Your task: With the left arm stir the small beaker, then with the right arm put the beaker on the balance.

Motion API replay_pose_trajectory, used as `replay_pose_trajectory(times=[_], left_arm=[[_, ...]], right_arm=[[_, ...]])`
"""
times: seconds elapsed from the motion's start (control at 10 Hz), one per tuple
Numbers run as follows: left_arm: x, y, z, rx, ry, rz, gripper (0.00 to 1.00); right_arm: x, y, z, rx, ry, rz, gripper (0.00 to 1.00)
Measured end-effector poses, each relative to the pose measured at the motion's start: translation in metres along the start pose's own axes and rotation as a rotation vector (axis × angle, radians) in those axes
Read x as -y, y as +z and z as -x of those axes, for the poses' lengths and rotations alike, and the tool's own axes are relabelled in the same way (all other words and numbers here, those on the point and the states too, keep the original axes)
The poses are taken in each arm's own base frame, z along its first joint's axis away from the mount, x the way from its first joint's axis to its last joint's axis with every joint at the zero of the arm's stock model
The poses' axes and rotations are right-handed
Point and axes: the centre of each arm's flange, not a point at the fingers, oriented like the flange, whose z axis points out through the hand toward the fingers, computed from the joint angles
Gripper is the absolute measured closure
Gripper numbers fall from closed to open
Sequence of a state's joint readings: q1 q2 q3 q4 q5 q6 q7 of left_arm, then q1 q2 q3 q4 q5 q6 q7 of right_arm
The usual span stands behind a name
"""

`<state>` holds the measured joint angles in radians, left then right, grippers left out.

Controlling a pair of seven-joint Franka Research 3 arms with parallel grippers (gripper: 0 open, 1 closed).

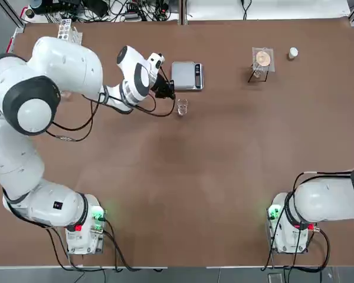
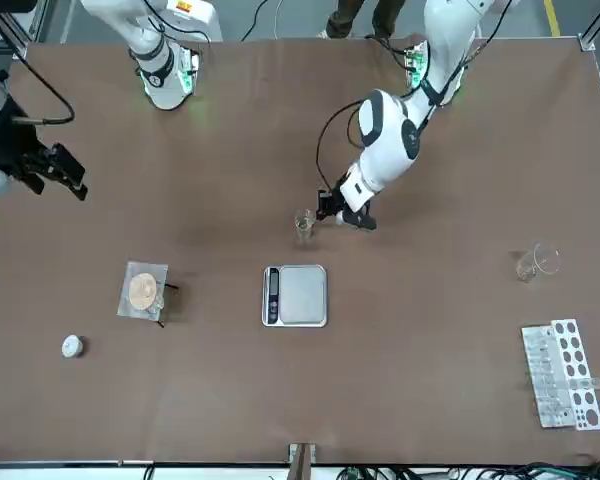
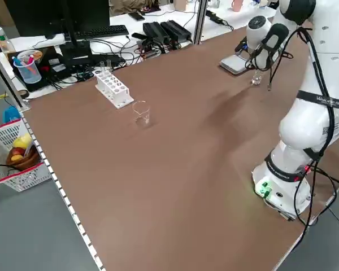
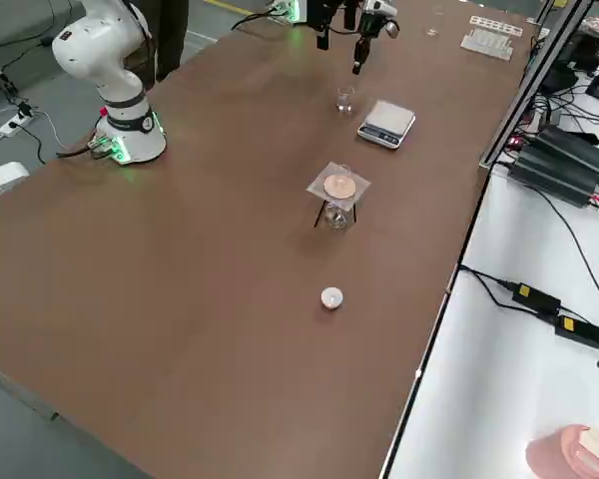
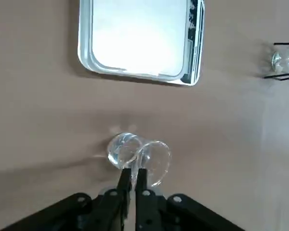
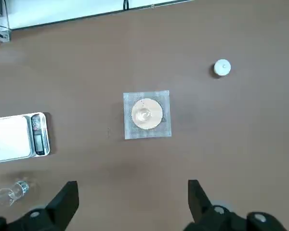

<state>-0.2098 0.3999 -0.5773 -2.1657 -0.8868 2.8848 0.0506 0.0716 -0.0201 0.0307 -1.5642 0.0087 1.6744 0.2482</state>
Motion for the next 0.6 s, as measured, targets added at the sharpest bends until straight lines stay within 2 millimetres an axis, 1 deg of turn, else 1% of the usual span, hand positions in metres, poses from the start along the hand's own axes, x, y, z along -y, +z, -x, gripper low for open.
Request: replay_pose_trajectory(times=[0.2,0.6], left_arm=[[-0.0064,-0.0042,0.0014,-0.007,-0.001,0.005,0.92],[-0.0113,-0.0104,0.0003,-0.019,0.005,0.009,0.92]], right_arm=[[-0.0004,0.0005,-0.0001,0.001,0.001,0.0,0.0],[-0.0006,0.0005,-0.0002,0.001,0.001,0.0,0.0]])
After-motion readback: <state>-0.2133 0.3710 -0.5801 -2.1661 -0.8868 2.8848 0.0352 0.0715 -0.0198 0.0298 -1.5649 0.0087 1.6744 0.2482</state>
